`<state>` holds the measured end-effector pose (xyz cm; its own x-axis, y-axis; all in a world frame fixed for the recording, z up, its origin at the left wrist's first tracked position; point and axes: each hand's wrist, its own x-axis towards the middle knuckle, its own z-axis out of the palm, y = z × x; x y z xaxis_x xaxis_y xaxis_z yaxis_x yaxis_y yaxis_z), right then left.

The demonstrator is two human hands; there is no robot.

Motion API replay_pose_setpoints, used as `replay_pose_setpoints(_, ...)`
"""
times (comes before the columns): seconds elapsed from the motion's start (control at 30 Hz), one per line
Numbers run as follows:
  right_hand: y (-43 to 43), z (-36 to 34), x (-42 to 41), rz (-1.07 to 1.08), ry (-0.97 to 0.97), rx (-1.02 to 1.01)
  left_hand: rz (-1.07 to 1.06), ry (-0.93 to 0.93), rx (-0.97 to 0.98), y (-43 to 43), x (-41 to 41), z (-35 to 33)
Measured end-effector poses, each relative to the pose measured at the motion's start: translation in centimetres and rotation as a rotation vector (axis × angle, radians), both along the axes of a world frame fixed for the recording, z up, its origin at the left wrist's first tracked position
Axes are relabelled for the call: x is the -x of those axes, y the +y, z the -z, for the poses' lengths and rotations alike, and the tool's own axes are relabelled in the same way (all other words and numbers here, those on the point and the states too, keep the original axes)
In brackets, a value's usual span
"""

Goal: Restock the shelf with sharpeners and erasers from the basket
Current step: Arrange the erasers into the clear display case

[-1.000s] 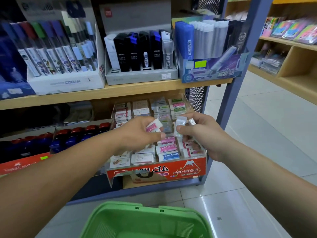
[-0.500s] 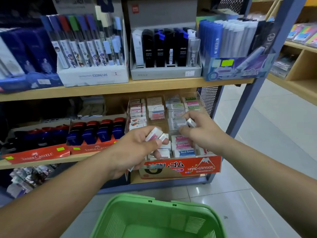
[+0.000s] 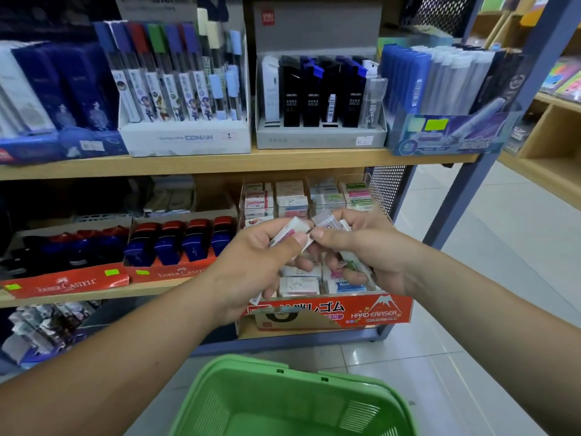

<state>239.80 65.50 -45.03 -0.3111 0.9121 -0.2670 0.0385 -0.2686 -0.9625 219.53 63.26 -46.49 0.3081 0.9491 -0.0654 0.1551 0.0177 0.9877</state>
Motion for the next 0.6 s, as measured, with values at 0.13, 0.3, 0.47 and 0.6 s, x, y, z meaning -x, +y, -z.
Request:
replay_pose_setpoints(0.13, 0.6, 0.4, -0.1, -0.002, 0.028, 0.05, 0.045, -0.032, 0.075, 0.0, 0.3, -0.2)
replay_pose_setpoints(0.3, 1.3, 0.6, -0.1, 0.032, 0.015, 0.07, 0.016, -0.093, 0.1, 0.6, 0.6, 0.1)
replay_pose_setpoints(0.47, 1.8, 1.0, 0.2, 0.063, 0.013, 0.034, -0.111, -0.302, 0.316, 0.8, 0.7, 0.2)
replay_pose_setpoints(0.6, 1.8, 1.2, 0.3, 0.076, 0.034, -0.001, -0.162, -0.246, 0.32, 1.1, 1.4, 0.5)
